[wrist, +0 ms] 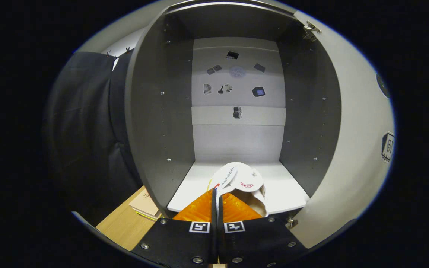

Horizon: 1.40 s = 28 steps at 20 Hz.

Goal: Open the shoe cabinet door, grab the shoes and put them into the shoe cabinet, then close the shoe cabinet door.

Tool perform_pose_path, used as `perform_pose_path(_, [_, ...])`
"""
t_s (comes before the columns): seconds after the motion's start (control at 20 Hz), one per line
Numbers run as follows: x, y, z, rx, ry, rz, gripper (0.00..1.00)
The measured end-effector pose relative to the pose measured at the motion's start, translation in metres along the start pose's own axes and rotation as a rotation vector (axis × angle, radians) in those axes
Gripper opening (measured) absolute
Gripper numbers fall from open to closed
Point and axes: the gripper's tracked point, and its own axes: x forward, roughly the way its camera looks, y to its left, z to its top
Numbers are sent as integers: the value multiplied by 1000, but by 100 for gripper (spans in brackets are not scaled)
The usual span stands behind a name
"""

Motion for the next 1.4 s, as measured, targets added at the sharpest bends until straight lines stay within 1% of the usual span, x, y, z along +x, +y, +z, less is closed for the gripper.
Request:
perform_pose_path(0.2, [59,-10,6,-12,16,-3,0])
perform_pose_path(0.4, [104,-23,-2,-14,41,-19,0])
perform_pose_path(0.6, [128,-23,-15,-12,68,-20,0])
perform_pose_path(0.8, [133,-15,-19,14,81,2,1])
perform_pose_path(0.85, [133,-15,-20,20,87,2,3])
perform_pose_path(0.9, [133,-12,-21,25,88,7,10])
perform_pose_path(0.95, [131,-10,-19,30,81,11,13])
perform_pose_path(1.0, [130,-9,-18,35,73,10,24])
perform_pose_path(1.05, [127,-10,-19,33,72,8,28])
perform_pose_path(1.2, [112,-10,-11,45,39,-5,34])
perform_pose_path(1.4, [79,-10,7,40,-15,-17,39])
